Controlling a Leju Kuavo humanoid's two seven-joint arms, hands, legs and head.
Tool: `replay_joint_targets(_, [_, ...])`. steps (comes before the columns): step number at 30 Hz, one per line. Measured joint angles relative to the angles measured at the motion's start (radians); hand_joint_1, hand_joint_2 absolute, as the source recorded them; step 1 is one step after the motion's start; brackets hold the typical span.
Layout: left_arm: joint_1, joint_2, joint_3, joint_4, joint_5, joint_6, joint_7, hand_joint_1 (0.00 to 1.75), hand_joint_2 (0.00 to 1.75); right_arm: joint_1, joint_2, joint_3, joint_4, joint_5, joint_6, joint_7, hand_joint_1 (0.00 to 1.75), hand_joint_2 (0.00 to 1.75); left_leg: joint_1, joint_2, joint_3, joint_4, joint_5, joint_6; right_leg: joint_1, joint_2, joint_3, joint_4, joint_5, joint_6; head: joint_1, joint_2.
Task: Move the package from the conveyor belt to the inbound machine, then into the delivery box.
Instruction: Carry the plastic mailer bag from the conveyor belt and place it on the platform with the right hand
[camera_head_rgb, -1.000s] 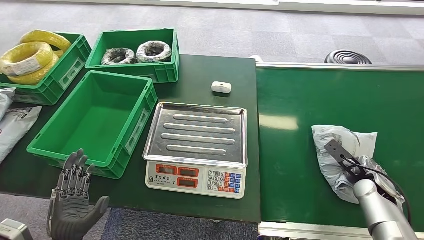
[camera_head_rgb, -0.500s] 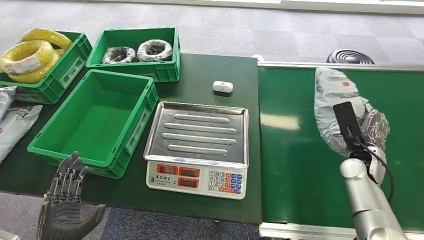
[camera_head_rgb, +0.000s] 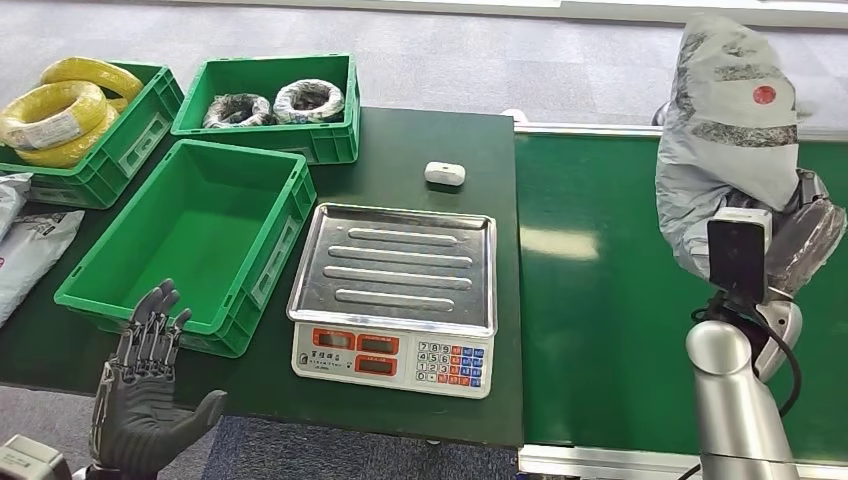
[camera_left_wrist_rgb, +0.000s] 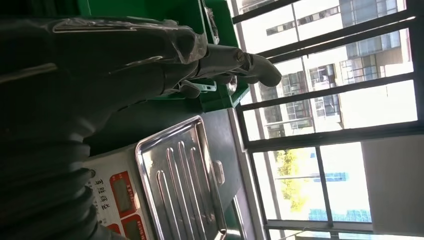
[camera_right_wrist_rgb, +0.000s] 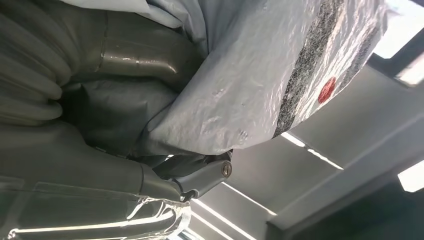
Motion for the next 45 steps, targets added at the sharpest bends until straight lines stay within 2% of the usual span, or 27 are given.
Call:
replay_joint_targets(4, [-0.047,-0.024,0.017,0.007,-0.027,-0.069,0.011,0.00,1.75,0.017,0.020,0.093,-0.127,0.212,0.102,-0.019,1.75,1.75,0.001,0.002,0.000,-0.001,0.000,0.000,0.001,0.002,-0.001,0.000,0.000,0.000,0.000,0.000])
replay_joint_targets(7, [-0.064,-0.040,0.038,0.012,-0.036,-0.100,0.010,0.00,1.75,0.018,0.043,0.203,-0.174,0.317,0.264,0.028,1.75,1.75,0.002,0.003,0.001,-0.001,0.000,0.000,0.002,0.003,0.000,0.001,0.000,0.000,0.000,0.000])
replay_joint_targets(11, [-0.064,-0.052,0.069,0.013,-0.042,-0.128,0.002,0.00,1.75,0.022,0.072,0.285,-0.168,0.312,0.413,0.049,1.75,1.75,0.001,-0.001,0.000,-0.001,0.001,-0.001,0.002,-0.001,0.000,0.000,0.000,0.000,0.000,0.000])
replay_joint_targets(17, [-0.065,-0.077,0.114,0.008,-0.066,-0.148,0.016,0.00,1.75,0.040,0.112,0.303,-0.123,0.296,0.501,0.002,1.75,1.75,0.001,0.000,-0.001,-0.001,0.001,-0.001,0.001,0.000,0.000,0.000,0.000,0.000,0.000,0.000])
replay_joint_targets(18, [-0.065,-0.082,0.122,0.005,-0.068,-0.149,0.020,0.00,1.75,0.039,0.120,0.305,-0.114,0.301,0.516,0.003,1.67,1.75,0.001,0.000,-0.001,-0.001,0.001,-0.001,0.001,0.000,0.000,0.000,0.000,0.000,0.000,0.000])
replay_joint_targets(19, [-0.065,-0.087,0.129,0.003,-0.069,-0.150,0.023,0.00,1.75,0.037,0.128,0.309,-0.103,0.309,0.533,0.014,1.35,1.75,0.001,0.000,-0.001,-0.001,0.001,-0.001,0.001,0.000,0.000,0.000,0.000,0.000,0.000,0.000])
replay_joint_targets(21, [-0.063,-0.094,0.142,-0.003,-0.070,-0.152,0.028,0.00,1.75,0.026,0.143,0.315,-0.077,0.337,0.572,0.065,0.48,1.75,0.001,0.000,-0.001,-0.001,0.001,-0.001,0.001,0.000,-0.001,0.000,0.000,0.000,0.000,0.000])
replay_joint_targets(22, [-0.062,-0.097,0.147,-0.006,-0.071,-0.154,0.030,0.00,1.75,0.018,0.149,0.318,-0.061,0.354,0.593,0.101,0.11,1.75,0.001,0.000,-0.001,-0.001,0.002,-0.001,0.001,0.000,-0.001,0.000,0.000,0.000,0.000,0.000])
replay_joint_targets(23, [-0.061,-0.100,0.152,-0.008,-0.073,-0.157,0.033,0.00,1.75,0.011,0.155,0.320,-0.042,0.368,0.612,0.134,0.00,1.75,0.001,0.000,-0.001,-0.001,0.002,-0.001,0.001,0.000,-0.001,0.000,0.000,0.000,0.000,0.000])
replay_joint_targets(25, [-0.061,-0.105,0.158,-0.011,-0.076,-0.162,0.039,0.00,1.75,-0.004,0.161,0.322,-0.006,0.382,0.637,0.172,0.00,1.75,0.001,0.000,-0.001,-0.001,0.002,-0.001,0.001,0.000,0.000,0.000,0.000,0.000,0.000,0.000])
replay_joint_targets(29, [-0.062,-0.113,0.163,-0.014,-0.079,-0.168,0.047,0.00,1.75,-0.017,0.164,0.321,0.041,0.377,0.645,0.169,0.00,1.75,0.001,0.000,0.000,0.000,0.002,-0.001,0.001,0.000,0.000,0.000,0.000,0.000,0.000,0.000])
replay_joint_targets(38, [-0.092,-0.135,0.164,-0.024,-0.104,-0.183,0.086,0.00,1.75,-0.017,0.170,0.272,0.095,0.319,0.559,0.042,0.00,1.75,0.001,0.000,0.000,0.000,0.002,-0.001,0.001,0.000,0.000,0.000,0.000,0.000,0.000,0.000])
replay_joint_targets(45, [-0.100,-0.140,0.164,-0.026,-0.108,-0.186,0.090,0.00,1.75,-0.017,0.176,0.252,0.116,0.315,0.546,0.027,0.00,1.75,0.001,0.000,0.000,0.000,0.002,-0.001,0.001,0.000,0.000,0.000,0.000,0.000,0.000,0.000])
